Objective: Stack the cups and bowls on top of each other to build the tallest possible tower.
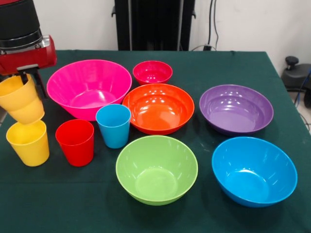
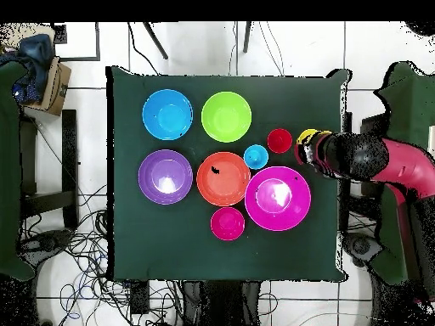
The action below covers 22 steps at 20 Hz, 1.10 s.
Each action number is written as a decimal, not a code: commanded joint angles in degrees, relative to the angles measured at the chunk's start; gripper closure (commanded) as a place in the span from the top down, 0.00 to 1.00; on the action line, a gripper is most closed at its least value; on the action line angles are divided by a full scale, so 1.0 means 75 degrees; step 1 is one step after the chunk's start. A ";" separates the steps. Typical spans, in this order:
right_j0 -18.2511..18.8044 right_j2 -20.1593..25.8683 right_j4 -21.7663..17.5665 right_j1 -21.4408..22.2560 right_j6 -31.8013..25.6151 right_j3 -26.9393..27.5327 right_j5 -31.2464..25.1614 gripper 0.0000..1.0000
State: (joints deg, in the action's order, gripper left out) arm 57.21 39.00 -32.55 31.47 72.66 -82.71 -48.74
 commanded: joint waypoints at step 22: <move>0.0140 0.0014 -0.0628 -0.0606 -0.2027 0.0214 -0.0462 0.00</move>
State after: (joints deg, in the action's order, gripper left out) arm 58.20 39.01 -33.20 29.61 72.66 -82.64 -48.74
